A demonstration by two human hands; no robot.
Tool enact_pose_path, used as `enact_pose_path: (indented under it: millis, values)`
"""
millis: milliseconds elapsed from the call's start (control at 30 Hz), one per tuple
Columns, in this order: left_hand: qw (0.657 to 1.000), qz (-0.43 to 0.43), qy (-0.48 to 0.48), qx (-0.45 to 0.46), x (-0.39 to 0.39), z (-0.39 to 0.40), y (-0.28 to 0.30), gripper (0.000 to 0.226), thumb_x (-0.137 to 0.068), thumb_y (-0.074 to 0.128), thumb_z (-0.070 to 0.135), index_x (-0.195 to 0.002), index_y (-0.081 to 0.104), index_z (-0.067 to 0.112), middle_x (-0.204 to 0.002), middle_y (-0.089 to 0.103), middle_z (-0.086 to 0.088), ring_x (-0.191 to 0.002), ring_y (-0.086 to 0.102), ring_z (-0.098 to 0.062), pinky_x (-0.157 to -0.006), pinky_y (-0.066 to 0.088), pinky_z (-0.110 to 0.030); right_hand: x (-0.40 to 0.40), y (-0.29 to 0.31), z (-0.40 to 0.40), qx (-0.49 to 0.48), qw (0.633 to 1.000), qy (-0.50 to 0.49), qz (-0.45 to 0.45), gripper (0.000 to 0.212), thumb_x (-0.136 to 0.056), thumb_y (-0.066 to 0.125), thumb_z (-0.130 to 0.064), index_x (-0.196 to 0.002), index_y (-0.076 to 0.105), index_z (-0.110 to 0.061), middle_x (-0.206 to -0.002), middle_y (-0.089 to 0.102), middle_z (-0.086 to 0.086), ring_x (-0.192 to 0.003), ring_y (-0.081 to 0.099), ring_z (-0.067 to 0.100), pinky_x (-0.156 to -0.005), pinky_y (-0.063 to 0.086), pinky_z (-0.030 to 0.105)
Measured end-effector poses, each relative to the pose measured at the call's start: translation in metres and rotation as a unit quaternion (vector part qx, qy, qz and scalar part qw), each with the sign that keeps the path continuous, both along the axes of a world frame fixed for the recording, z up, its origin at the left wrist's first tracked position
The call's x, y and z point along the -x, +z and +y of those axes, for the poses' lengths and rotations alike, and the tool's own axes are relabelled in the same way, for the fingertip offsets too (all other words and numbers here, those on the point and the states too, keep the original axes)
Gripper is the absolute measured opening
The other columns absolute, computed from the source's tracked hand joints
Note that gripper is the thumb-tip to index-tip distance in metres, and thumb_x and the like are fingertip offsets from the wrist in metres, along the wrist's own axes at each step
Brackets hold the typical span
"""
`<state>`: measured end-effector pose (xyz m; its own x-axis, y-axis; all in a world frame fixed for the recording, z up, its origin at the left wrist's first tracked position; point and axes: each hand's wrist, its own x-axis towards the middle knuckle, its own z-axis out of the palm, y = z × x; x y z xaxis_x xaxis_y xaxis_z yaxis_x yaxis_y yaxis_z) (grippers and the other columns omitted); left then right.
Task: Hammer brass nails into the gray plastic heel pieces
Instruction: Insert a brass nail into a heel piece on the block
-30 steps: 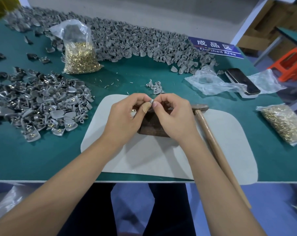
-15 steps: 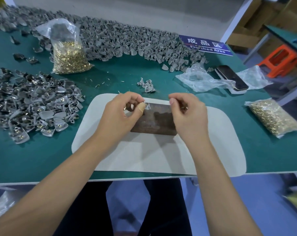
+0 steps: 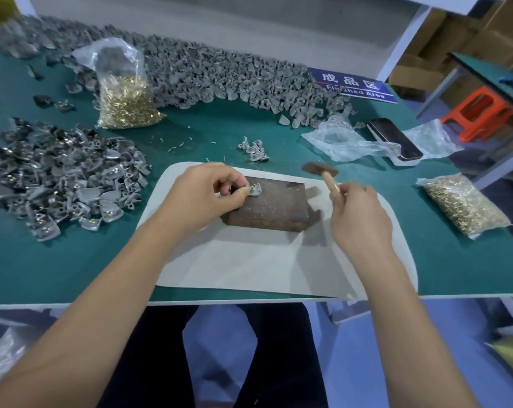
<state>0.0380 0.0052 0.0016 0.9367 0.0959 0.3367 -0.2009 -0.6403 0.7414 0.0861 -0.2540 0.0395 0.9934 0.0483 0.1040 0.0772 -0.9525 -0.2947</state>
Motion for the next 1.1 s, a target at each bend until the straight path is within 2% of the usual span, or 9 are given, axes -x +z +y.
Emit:
enact_pose_path:
  millis: [100,200,300,467,600,700,833,967,1100]
  values:
    - [1.0,0.001,0.014,0.019,0.0,-0.001,-0.003,0.01,-0.085,0.078,0.025,-0.081,0.073,0.033,-0.058,0.046,0.012,-0.06,0.046,-0.007,-0.058,0.035,-0.023,0.011,0.021,0.006,-0.123,0.989,0.077,0.006,0.025,-0.111,0.034,-0.032,-0.101,0.055,-0.022,-0.095,0.064,-0.002,-0.079,0.056,0.025,-0.066,0.039,0.04]
    - [0.999,0.005,0.027,0.041,0.002,-0.003,-0.005,0.006,-0.086,0.079,0.031,-0.081,0.075,0.034,-0.051,0.044,0.014,-0.052,0.039,-0.006,-0.052,0.026,-0.02,0.025,0.04,0.018,-0.118,0.982,0.146,-0.001,0.028,-0.11,0.038,-0.04,-0.089,0.054,-0.028,-0.076,0.059,-0.005,-0.072,0.055,0.021,-0.061,0.041,0.039]
    - [0.998,0.02,0.029,0.058,0.003,-0.004,-0.006,0.007,-0.086,0.079,0.033,-0.08,0.076,0.036,-0.06,0.06,0.023,-0.051,0.044,0.003,-0.051,0.028,-0.014,0.034,0.045,0.033,-0.074,0.98,0.186,-0.006,0.033,-0.109,0.038,-0.043,-0.097,0.06,-0.022,-0.073,0.058,-0.001,-0.074,0.054,0.029,-0.062,0.043,0.042]
    - [0.996,0.032,0.053,0.058,0.005,-0.007,-0.004,0.007,-0.082,0.072,0.048,-0.079,0.073,0.042,-0.062,0.06,0.031,-0.051,0.047,0.013,-0.049,0.026,-0.009,0.042,0.045,0.043,0.004,0.981,0.191,-0.036,0.039,-0.106,0.027,-0.049,-0.107,0.058,-0.024,-0.073,0.057,0.005,-0.07,0.052,0.038,-0.059,0.042,0.043]
    - [0.995,0.049,0.081,0.026,0.01,-0.01,-0.003,0.01,-0.085,0.069,0.058,-0.076,0.068,0.052,-0.069,0.061,0.04,-0.067,0.053,0.023,-0.056,0.031,-0.007,0.049,0.049,0.047,0.003,0.977,0.205,-0.059,0.039,-0.105,0.027,-0.049,-0.121,0.059,-0.032,-0.076,0.064,0.007,-0.072,0.056,0.04,-0.06,0.047,0.045]
    - [0.993,0.049,0.109,-0.022,0.011,-0.012,0.001,0.008,-0.087,0.069,0.054,-0.084,0.072,0.048,-0.072,0.066,0.03,-0.074,0.061,0.011,-0.064,0.04,-0.021,0.054,0.052,0.047,-0.024,0.975,0.201,-0.089,0.041,-0.104,0.026,-0.049,-0.129,0.055,-0.036,-0.079,0.067,0.009,-0.072,0.057,0.043,-0.06,0.049,0.048]
    - [0.986,0.045,0.139,-0.077,0.013,-0.016,0.003,0.015,-0.089,0.066,0.055,-0.094,0.075,0.044,-0.081,0.072,0.013,-0.089,0.069,-0.014,-0.074,0.051,-0.034,0.057,0.043,0.052,0.003,0.979,0.192,-0.067,0.035,-0.106,0.026,-0.048,-0.128,0.051,-0.037,-0.07,0.054,0.003,-0.065,0.047,0.038,-0.057,0.035,0.041]
    - [0.986,0.04,0.144,-0.074,0.014,-0.018,0.005,0.017,-0.088,0.068,0.056,-0.097,0.076,0.043,-0.081,0.073,0.011,-0.09,0.069,-0.019,-0.073,0.053,-0.036,0.051,0.037,0.052,0.026,0.983,0.18,-0.02,0.028,-0.109,0.029,-0.044,-0.13,0.049,-0.04,-0.087,0.064,0.009,-0.074,0.052,0.039,-0.063,0.039,0.042]
    - [0.984,0.042,0.143,-0.098,0.015,-0.019,0.008,0.019,-0.091,0.067,0.052,-0.097,0.076,0.037,-0.077,0.067,0.009,-0.086,0.066,-0.024,-0.07,0.051,-0.035,0.051,0.04,0.054,-0.038,0.981,0.177,-0.067,0.03,-0.109,0.031,-0.045,-0.129,0.051,-0.038,-0.075,0.061,0.005,-0.069,0.053,0.039,-0.059,0.042,0.043]
